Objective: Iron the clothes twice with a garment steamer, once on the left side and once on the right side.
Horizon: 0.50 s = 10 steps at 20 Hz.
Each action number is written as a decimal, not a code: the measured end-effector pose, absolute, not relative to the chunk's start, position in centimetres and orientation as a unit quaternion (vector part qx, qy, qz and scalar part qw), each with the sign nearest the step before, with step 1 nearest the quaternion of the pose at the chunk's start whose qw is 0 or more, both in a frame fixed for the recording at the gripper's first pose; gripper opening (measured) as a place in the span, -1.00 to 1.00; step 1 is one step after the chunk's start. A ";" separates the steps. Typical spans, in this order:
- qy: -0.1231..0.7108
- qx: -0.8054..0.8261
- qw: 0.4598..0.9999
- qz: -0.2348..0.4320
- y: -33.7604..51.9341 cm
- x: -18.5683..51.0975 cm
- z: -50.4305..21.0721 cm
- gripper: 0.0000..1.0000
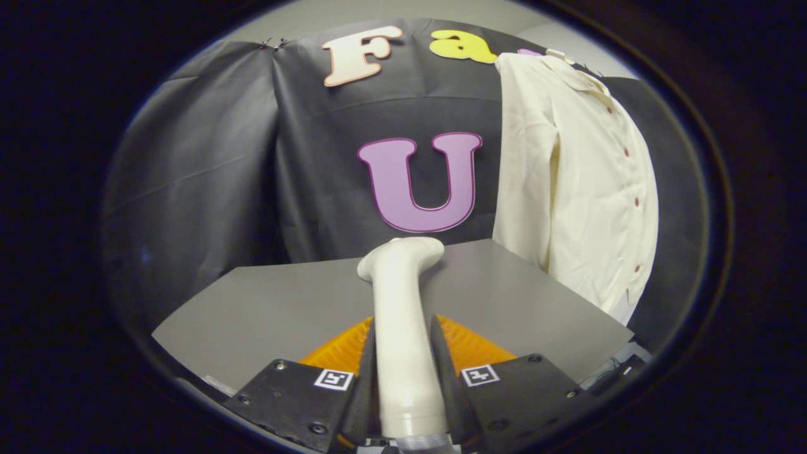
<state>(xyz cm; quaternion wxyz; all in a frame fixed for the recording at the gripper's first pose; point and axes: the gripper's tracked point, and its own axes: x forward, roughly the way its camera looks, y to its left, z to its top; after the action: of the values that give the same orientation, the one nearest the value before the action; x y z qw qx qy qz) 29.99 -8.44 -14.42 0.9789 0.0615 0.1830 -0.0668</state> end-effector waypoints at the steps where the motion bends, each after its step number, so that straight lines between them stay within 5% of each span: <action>1: 0.183 0.064 0.979 -0.069 -8.5 29.9 -14.5 -0.04; 10: 0.157 0.087 0.983 -0.049 -8.0 28.0 -13.2 -0.23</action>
<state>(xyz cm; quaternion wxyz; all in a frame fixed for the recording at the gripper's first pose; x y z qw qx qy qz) 27.99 -7.98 -13.16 0.9826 0.0866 0.1565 -0.0494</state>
